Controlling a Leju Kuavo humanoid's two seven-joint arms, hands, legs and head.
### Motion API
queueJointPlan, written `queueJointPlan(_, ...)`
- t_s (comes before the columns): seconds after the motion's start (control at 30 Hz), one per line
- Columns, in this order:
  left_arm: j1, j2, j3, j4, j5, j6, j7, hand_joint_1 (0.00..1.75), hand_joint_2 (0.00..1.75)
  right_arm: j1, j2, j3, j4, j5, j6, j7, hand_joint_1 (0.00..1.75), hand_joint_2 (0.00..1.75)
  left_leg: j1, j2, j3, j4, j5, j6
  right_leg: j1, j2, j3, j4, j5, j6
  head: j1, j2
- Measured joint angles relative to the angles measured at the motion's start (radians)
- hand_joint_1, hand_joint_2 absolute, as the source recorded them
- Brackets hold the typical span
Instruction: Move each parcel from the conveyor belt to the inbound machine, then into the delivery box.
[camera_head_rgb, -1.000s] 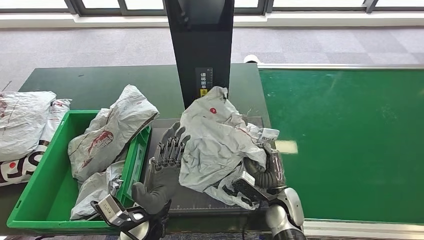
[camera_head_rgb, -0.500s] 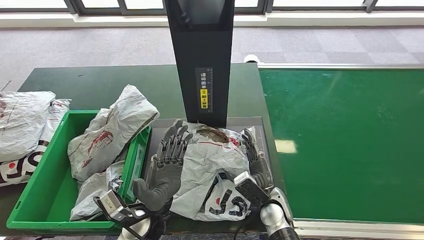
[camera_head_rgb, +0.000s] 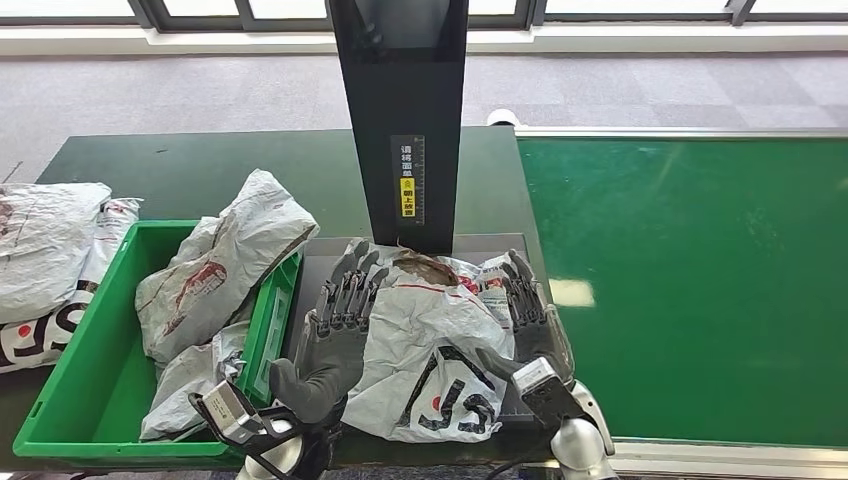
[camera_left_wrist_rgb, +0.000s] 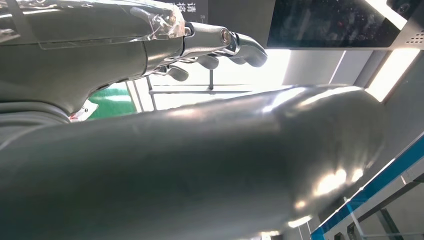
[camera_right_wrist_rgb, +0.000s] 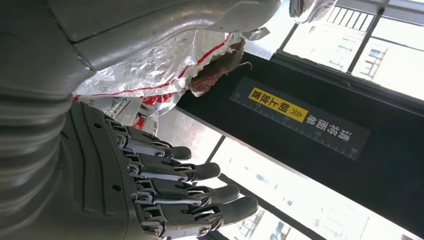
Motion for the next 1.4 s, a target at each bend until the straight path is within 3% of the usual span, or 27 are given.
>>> queueJointPlan(0.5,0.0,0.0,0.0,0.0,-0.006,0.006,0.0,0.0,0.0,0.004,-0.013,0.007,-0.023,-0.004,0.002,0.0,0.0,1.75,0.0,0.0,0.0,0.0,0.0,0.0,0.0,0.0,0.0,0.0,0.0,0.0,0.0,0.0)
queueJointPlan(0.63,0.002,-0.001,0.0,0.004,-0.049,0.065,0.0,0.0,0.0,0.026,-0.021,0.017,-0.06,-0.027,0.011,0.0,0.0,1.75,0.0,0.0,0.0,0.0,0.0,0.0,0.0,0.0,0.0,0.0,0.0,0.0,0.0,0.0)
queueJointPlan(0.73,0.008,-0.01,0.002,0.014,-0.141,0.175,0.001,0.0,0.0,0.07,-0.034,0.022,-0.133,-0.053,0.023,0.0,0.0,1.75,0.0,-0.001,-0.001,0.0,0.0,0.0,0.0,0.0,0.0,0.0,0.0,0.0,0.0,0.0)
queueJointPlan(0.87,0.017,-0.036,0.007,0.041,-0.465,0.464,0.045,0.0,1.75,0.144,-0.054,0.04,-0.271,-0.073,0.012,0.0,0.0,1.75,0.0,-0.001,-0.001,0.0,-0.002,0.001,0.0,0.0,-0.001,0.0,-0.001,0.001,0.0,0.0)
queueJointPlan(0.93,0.017,-0.044,0.007,0.061,-0.566,0.563,0.075,0.0,1.75,0.175,-0.064,0.051,-0.338,-0.091,0.021,-0.001,0.0,1.75,0.0,0.0,-0.002,0.0,-0.002,0.002,0.0,0.0,-0.001,-0.001,-0.001,0.001,0.0,0.0)
queueJointPlan(1.07,0.008,-0.048,0.007,0.104,-0.686,0.666,0.137,0.0,1.75,0.211,-0.077,0.069,-0.448,-0.147,0.087,-0.001,0.0,1.75,0.0,0.0,-0.001,0.0,-0.002,0.002,0.0,0.0,-0.001,-0.001,-0.001,0.001,0.0,0.0)
queueJointPlan(1.23,-0.013,-0.052,0.007,0.192,-0.921,0.7,0.29,0.0,1.75,0.228,-0.08,0.071,-0.545,-0.167,0.148,-0.001,0.0,1.75,0.0,0.0,-0.001,0.0,-0.002,0.002,0.0,0.0,-0.001,-0.001,-0.001,0.001,0.0,0.0)
queueJointPlan(1.4,-0.027,-0.055,0.007,0.253,-0.946,0.707,0.313,0.0,1.75,0.25,-0.085,0.086,-0.602,-0.145,0.147,-0.001,0.0,1.75,0.0,0.0,-0.001,0.0,-0.002,0.002,0.0,0.0,-0.001,-0.001,-0.001,0.001,0.0,0.0)
